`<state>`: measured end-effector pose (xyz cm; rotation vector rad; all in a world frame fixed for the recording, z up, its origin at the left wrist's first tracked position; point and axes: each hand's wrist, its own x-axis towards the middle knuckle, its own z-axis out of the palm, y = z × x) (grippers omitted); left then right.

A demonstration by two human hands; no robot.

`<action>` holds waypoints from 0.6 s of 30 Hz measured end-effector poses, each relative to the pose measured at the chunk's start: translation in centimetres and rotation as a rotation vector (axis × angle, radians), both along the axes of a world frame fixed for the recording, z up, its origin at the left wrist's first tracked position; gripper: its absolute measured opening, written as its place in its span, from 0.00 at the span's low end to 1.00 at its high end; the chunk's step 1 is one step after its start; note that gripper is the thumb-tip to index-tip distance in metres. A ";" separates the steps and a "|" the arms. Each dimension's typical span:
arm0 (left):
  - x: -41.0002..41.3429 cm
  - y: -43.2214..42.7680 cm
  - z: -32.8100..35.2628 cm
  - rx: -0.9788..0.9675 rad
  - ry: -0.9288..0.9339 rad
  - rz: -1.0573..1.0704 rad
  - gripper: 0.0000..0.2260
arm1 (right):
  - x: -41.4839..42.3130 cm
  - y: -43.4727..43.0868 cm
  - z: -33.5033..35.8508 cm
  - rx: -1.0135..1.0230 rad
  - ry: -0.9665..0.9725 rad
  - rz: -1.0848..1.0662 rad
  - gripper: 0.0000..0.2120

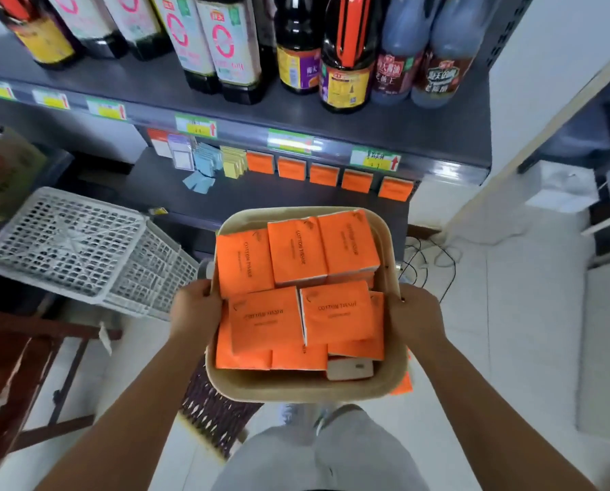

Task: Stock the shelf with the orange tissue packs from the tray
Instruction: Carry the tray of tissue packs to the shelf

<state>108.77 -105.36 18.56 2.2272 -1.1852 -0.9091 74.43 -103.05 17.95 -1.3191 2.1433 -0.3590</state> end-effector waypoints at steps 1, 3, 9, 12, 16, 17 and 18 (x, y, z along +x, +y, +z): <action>-0.4 -0.9 0.0 0.017 -0.009 -0.023 0.16 | -0.3 -0.2 -0.2 0.000 -0.010 -0.031 0.15; -1.4 -2.6 -0.2 0.053 -0.040 -0.073 0.14 | -1.2 -0.6 -0.8 -0.001 -0.015 -0.086 0.16; -5.2 -6.7 -1.3 0.118 -0.051 -0.181 0.12 | -4.8 -1.9 -2.6 0.044 -0.034 -0.146 0.16; -7.2 -8.2 -1.9 0.122 -0.047 -0.241 0.13 | -6.6 -2.3 -3.5 0.053 -0.040 -0.205 0.15; -9.0 -10.0 -2.3 0.097 -0.062 -0.332 0.15 | -7.9 -2.1 -3.8 0.058 -0.056 -0.268 0.18; -9.3 -10.5 -2.5 0.097 -0.060 -0.350 0.14 | -8.1 -2.1 -3.7 0.054 -0.061 -0.284 0.18; -9.7 -11.0 -2.8 0.099 -0.037 -0.362 0.13 | -8.2 -2.2 -3.7 0.052 -0.068 -0.301 0.18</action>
